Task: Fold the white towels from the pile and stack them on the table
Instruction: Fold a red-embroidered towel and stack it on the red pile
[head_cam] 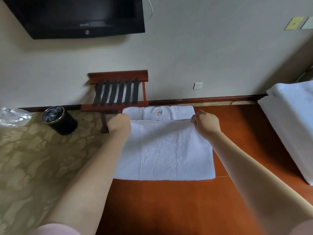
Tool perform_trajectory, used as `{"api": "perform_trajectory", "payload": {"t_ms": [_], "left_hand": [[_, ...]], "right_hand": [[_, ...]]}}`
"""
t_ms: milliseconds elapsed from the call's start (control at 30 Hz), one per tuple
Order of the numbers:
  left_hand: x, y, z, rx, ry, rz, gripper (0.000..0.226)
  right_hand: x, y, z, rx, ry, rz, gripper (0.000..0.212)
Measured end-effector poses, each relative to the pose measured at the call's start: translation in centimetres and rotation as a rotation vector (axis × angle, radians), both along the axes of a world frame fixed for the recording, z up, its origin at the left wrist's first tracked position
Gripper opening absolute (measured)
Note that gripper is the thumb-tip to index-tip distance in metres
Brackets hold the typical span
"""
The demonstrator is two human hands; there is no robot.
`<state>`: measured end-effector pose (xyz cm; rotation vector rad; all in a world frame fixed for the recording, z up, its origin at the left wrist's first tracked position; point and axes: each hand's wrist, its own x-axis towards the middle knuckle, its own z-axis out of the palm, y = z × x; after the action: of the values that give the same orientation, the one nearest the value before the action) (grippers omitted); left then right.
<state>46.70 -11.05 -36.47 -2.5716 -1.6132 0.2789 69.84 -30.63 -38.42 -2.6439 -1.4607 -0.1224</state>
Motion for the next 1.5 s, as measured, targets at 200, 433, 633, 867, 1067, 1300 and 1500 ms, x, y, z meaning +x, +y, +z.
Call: {"api": "perform_trajectory", "payload": {"t_ms": [200,433,633,867,1067,1300,1500], "left_hand": [[4.1,5.5,0.9,0.024,-0.029,-0.024,0.02],[8.7,11.8,-2.0,-0.019,0.023,-0.051,0.021],[11.7,16.2,-8.1,-0.079,0.088,-0.077,0.023],[13.3,18.3,-14.5,-0.275,0.181,-0.052,0.027],[12.6,18.1,-16.6,-0.28,0.117,-0.044,0.039],[9.8,14.8,-16.0,-0.324,0.058,-0.079,0.025],[5.8,9.9,-15.6,-0.35,0.047,-0.107,0.02]], "right_hand": [[3.7,5.7,1.4,0.088,-0.013,-0.084,0.022],[7.6,12.0,-1.3,0.027,0.025,-0.113,0.024],[10.1,15.5,-6.7,-0.136,0.081,-0.159,0.027],[10.4,17.3,-12.4,-0.249,0.211,-0.181,0.024],[9.8,16.7,-14.4,-0.103,0.273,-0.26,0.021],[8.1,13.8,-14.4,-0.106,0.322,-0.245,0.027],[4.0,8.6,-14.4,-0.09,0.345,-0.253,0.021]]}}
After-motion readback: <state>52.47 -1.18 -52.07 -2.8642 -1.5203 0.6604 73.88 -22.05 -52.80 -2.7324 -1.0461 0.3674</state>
